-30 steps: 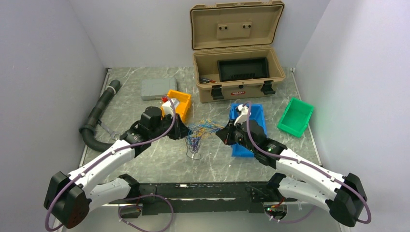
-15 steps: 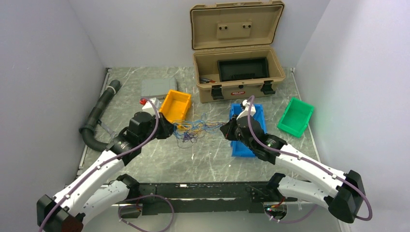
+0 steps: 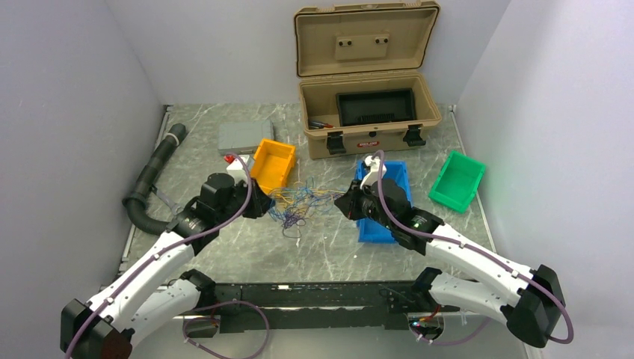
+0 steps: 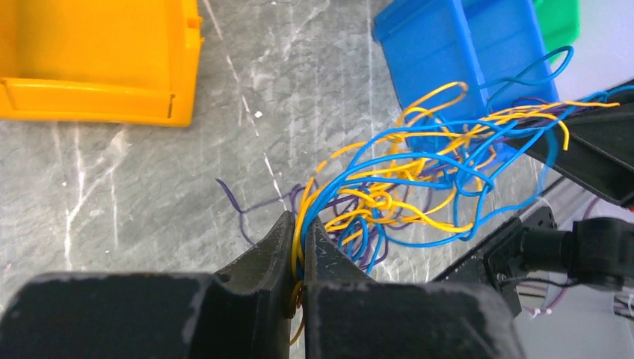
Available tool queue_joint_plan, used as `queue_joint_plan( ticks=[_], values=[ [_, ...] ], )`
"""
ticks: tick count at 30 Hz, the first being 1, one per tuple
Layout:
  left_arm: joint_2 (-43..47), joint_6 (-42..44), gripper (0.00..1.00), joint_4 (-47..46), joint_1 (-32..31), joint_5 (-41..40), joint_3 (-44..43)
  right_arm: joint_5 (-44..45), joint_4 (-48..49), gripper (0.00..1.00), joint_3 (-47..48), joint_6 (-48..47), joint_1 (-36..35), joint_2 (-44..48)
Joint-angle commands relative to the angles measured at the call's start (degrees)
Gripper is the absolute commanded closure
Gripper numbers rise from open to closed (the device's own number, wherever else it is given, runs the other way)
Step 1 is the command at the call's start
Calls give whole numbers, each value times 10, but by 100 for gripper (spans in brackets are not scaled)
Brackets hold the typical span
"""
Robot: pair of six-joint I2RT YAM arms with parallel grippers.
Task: Untangle the cables
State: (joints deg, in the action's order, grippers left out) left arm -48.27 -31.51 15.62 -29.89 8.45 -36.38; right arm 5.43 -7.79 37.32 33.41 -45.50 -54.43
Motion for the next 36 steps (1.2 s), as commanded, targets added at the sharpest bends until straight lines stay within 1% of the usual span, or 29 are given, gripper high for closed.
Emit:
queue_joint_plan(
  ticks=[1, 2, 3, 5, 6, 8, 12, 14, 16, 19, 24, 26, 27, 28, 30, 31, 32, 33, 35, 36],
  values=[
    [-6, 37, 100, -49, 4, 71, -25, -74, 60, 68, 4, -37, 3, 1],
    [-7, 38, 99, -57, 4, 86, -26, -89, 66, 52, 2, -40, 3, 1],
    [-9, 38, 99, -65, 4, 101, -24, -100, 72, 39, -1, -42, 3, 0],
    [-14, 37, 98, -83, 4, 133, -22, -115, 86, 24, -5, -40, 3, 0],
    [-17, 35, 98, -92, 4, 148, -21, -121, 95, 21, -8, -39, 3, -1],
    [-23, 32, 97, -103, 4, 177, -22, -137, 107, 16, -12, -42, 3, -6],
    [-31, 26, 96, -123, 3, 223, -22, -234, 155, 9, -22, -58, 1, -20],
    [-31, 23, 95, -134, 3, 241, -21, -265, 182, 4, -27, -64, -3, -28],
    [-32, 23, 95, -137, 3, 252, -25, -274, 191, 2, -27, -71, -10, -35],
    [-36, 29, 96, -133, 2, 270, -38, -256, 179, 3, -17, -81, -17, -49],
    [-32, 17, 96, -173, 0, 304, -38, -254, 186, 10, -7, -89, -27, -74],
    [-31, 8, 96, -184, 0, 306, -35, -246, 184, 16, -1, -89, -31, -88],
    [-31, 4, 97, -185, 0, 302, -35, -239, 178, 24, 3, -90, -32, -94],
    [-32, 3, 97, -182, -1, 298, -36, -227, 170, 37, 7, -90, -33, -98],
    [-33, 8, 98, -165, -1, 281, -44, -176, 145, 67, 14, -81, -32, -101],
    [-32, 16, 98, -137, -1, 259, -51, -138, 128, 78, 16, -72, -33, -100],
    [-30, 25, 98, -92, 0, 222, -60, -100, 103, 86, 16, -60, -33, -96],
    [-25, 32, 98, -62, -1, 165, -69, -57, 91, 91, 16, -48, -32, -91],
    [-10, 29, 100, 42, -1, 15, -83, 39, 31, 92, 14, -16, -32, -79],
    [3, 19, 100, 75, 0, -52, -84, 87, 5, 93, 16, 2, -31, -72]
  ],
)
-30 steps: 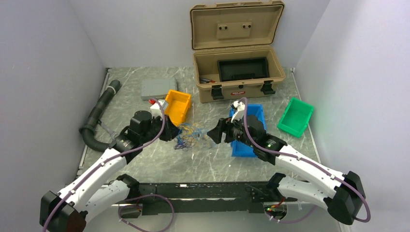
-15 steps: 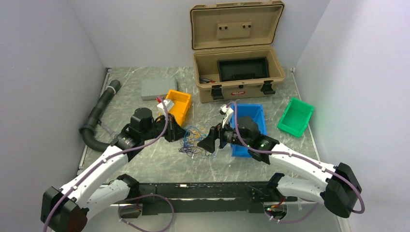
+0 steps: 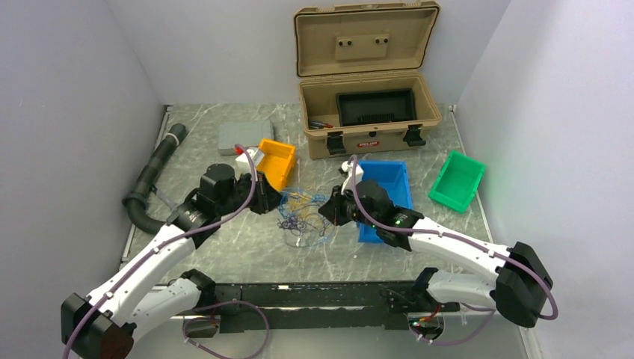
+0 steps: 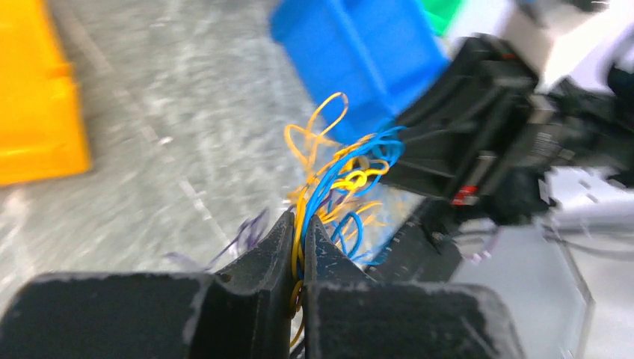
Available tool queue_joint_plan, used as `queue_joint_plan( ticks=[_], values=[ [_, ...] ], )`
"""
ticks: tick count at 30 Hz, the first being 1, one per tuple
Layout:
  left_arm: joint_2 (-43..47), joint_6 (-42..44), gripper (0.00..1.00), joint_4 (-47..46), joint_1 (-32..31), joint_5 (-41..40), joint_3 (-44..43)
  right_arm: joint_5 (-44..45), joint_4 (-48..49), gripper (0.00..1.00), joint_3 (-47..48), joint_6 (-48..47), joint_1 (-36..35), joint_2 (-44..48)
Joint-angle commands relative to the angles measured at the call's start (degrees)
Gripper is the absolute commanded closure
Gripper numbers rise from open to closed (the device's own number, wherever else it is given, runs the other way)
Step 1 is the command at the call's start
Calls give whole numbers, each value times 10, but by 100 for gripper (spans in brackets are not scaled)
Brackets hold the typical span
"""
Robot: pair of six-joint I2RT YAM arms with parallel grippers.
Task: Untangle the cables
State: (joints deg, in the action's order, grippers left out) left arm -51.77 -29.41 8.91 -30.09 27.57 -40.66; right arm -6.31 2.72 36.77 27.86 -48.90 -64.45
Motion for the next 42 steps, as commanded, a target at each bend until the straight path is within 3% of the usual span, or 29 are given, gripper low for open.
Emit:
queue_joint_plan(
  ticks=[1, 3, 7, 17, 20, 24, 26, 30, 33, 37, 42],
  values=[
    [48, -10, 100, 162, 4, -295, -39, 245, -127, 95, 22, 74, 3, 33],
    [72, -15, 100, 179, 4, -349, -30, 302, -171, 98, 25, 100, 5, 43],
    [121, -38, 100, 172, 4, -384, -4, 367, -221, 99, 26, 140, 8, 67],
    [169, -40, 100, 169, 4, -402, 18, 377, -189, 99, 2, 137, 8, 150],
    [158, -26, 100, 163, 4, -377, 14, 345, -152, 97, -10, 109, 8, 172],
    [145, 12, 99, 96, 4, -244, 24, 286, -115, 93, -12, 71, 8, 181],
    [134, 21, 98, 59, 4, -187, 28, 254, -102, 86, -10, 58, 8, 176],
    [102, 29, 97, 26, 4, -109, 23, 174, -70, 54, -4, 36, 8, 157],
    [82, 35, 97, 8, 4, -62, 17, 108, -35, 40, -5, 17, 7, 138],
    [62, 45, 97, -4, 4, -13, 6, 16, 10, 29, -3, -7, 7, 107],
    [49, 57, 96, -8, 4, 30, -3, -79, 48, 24, 7, -38, -1, 68]
  ],
)
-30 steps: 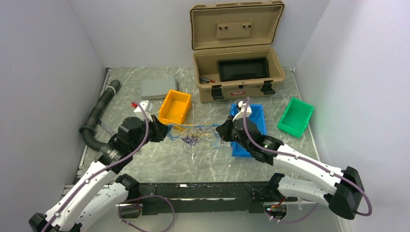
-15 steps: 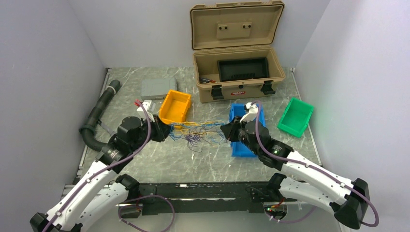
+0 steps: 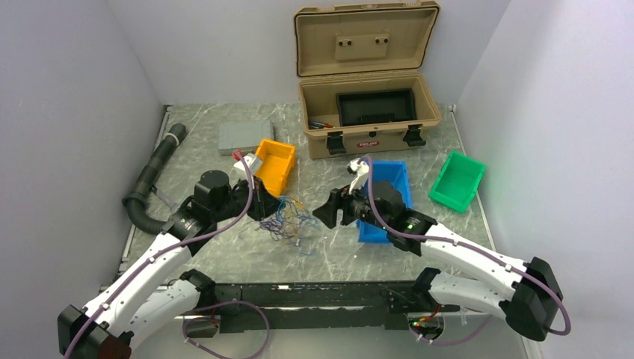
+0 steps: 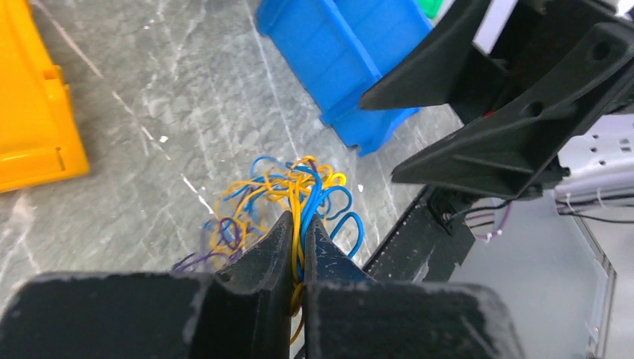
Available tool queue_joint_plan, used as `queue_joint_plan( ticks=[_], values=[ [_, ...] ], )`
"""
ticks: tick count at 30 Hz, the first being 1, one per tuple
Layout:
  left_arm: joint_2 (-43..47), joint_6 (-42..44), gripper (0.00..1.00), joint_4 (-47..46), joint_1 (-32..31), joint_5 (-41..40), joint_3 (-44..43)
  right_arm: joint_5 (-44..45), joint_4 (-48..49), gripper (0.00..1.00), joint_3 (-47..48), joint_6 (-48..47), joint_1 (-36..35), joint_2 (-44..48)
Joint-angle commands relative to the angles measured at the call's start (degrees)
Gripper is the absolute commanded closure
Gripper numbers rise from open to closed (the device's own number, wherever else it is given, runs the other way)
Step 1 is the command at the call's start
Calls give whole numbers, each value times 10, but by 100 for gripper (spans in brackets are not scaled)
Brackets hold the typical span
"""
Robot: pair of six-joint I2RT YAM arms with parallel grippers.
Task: Untangle the cables
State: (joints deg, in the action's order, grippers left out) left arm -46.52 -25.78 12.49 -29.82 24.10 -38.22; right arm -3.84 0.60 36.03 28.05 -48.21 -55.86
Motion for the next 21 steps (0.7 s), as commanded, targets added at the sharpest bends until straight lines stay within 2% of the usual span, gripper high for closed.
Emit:
queue_joint_plan(
  ticks=[1, 7, 11, 13, 15, 16, 17, 18, 21],
  values=[
    [-4, 23, 96, -48, 1, 73, -26, -110, 72, 25, 18, -45, -11, -23],
    [-13, 30, 96, -86, -5, 147, -24, -137, 87, 29, 35, -66, -23, -58],
    [-28, 40, 96, -76, -13, 153, -38, -180, 123, 31, 36, -71, -36, -70],
    [-33, 42, 95, -78, -15, 155, -42, -183, 124, 39, 39, -73, -42, -76],
    [-36, 40, 93, -86, -17, 159, -42, -180, 123, 58, 43, -75, -43, -77],
    [-35, 39, 92, -91, -18, 160, -41, -169, 118, 73, 44, -74, -44, -76],
    [-32, 36, 88, -98, -18, 160, -38, -153, 111, 89, 47, -72, -44, -73],
    [-28, 28, 79, -101, -17, 156, -35, -135, 101, 99, 51, -71, -44, -70],
    [-7, 3, 53, -119, -14, 103, -14, -69, 61, 100, 67, -65, -44, -53]
  ],
)
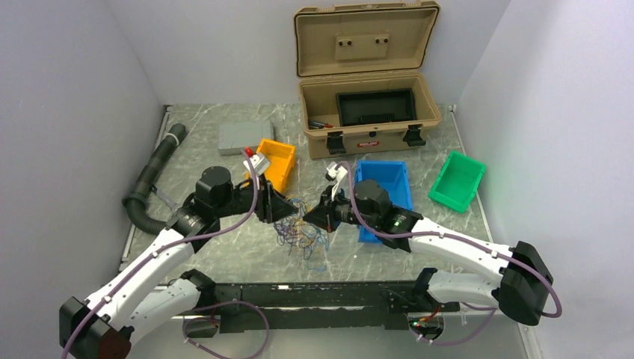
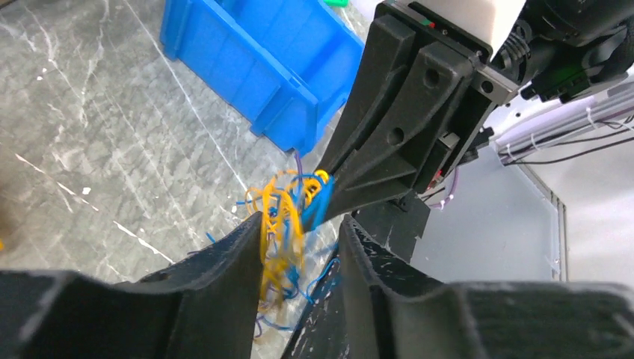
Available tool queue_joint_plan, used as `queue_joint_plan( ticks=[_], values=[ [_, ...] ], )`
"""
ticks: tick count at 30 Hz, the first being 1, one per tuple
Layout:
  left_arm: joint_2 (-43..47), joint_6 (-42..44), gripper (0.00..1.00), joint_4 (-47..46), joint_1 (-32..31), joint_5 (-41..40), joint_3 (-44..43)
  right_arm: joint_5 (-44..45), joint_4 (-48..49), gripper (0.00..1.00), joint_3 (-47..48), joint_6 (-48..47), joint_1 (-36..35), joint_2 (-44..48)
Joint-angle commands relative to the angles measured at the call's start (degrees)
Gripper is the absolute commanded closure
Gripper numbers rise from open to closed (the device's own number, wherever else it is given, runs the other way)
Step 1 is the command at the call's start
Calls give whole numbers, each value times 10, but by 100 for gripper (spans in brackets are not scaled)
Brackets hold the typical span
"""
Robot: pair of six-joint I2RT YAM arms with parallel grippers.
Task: Untangle the cables
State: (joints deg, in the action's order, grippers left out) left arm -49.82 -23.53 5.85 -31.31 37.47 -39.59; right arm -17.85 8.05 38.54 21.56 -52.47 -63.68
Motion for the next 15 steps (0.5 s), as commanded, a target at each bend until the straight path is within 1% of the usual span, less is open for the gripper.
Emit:
queue_joint_plan(
  ticks=[1, 3, 6, 10, 15],
  values=[
    [33, -28, 43, -53, 5, -48, 9, 86, -22, 100, 48, 0, -1, 31],
    [46, -43, 27, -74, 15, -73, 28, 111, -44, 100, 62, 0, -1, 45],
    [60, -63, 15, -95, 34, -80, 54, 139, -74, 100, 85, 0, 0, 60],
    [70, -90, 7, -129, 65, -61, 83, 155, -125, 100, 122, 1, 0, 65],
    [66, -104, 4, -167, 84, -43, 115, 162, -166, 100, 163, 8, 0, 66]
  ],
)
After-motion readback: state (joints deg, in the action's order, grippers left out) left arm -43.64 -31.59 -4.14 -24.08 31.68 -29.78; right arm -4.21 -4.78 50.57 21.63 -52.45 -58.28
